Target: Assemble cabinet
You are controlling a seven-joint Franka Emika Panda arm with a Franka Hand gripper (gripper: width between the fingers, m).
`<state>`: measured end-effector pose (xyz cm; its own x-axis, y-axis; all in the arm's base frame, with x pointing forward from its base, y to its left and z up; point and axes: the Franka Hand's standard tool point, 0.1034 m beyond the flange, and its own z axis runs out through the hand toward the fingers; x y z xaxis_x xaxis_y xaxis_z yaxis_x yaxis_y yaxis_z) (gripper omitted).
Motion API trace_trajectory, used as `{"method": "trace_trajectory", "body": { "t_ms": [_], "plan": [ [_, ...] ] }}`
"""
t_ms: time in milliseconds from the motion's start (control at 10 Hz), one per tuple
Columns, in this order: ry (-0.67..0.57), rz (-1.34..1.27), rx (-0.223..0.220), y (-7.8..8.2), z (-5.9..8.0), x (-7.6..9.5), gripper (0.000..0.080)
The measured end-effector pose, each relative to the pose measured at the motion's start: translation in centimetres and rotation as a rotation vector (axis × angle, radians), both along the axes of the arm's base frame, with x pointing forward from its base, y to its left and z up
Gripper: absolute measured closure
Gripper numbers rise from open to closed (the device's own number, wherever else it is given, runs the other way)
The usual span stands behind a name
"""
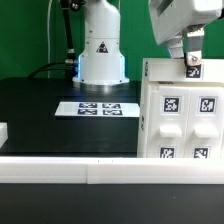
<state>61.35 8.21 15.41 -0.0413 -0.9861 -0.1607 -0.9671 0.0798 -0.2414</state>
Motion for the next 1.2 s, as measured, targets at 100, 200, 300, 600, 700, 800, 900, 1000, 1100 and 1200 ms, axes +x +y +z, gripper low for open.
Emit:
{"method": "trace_trajectory", "body": {
  "t_ms": [100,200,300,600,700,800,900,1000,1100,1200],
  "plan": [
    [0.006,-0.035,0.012,0.0,0.0,0.0,0.0242],
    [0.007,-0.043,0.015,0.0,0.0,0.0,0.0242],
    [0.007,-0.040,0.015,0.1,0.0,0.0,0.0242],
    [-0.009,0.034,0.004,0.2,0.9,0.3,0.0006],
    [-0.017,0.057,0.009,0.3,1.4,0.5,0.0006],
    [-0.025,0.058,0.017,0.5,1.9,0.7,0.0002],
    [-0.033,0.059,0.021,0.6,2.3,1.0,0.0002],
    [-0.034,0.066,0.018,0.6,2.2,1.0,0.0002],
    [-0.039,0.103,0.008,0.6,2.2,1.0,0.0002],
    [-0.039,0.105,0.007,0.6,2.1,1.0,0.0002]
  ]
}}
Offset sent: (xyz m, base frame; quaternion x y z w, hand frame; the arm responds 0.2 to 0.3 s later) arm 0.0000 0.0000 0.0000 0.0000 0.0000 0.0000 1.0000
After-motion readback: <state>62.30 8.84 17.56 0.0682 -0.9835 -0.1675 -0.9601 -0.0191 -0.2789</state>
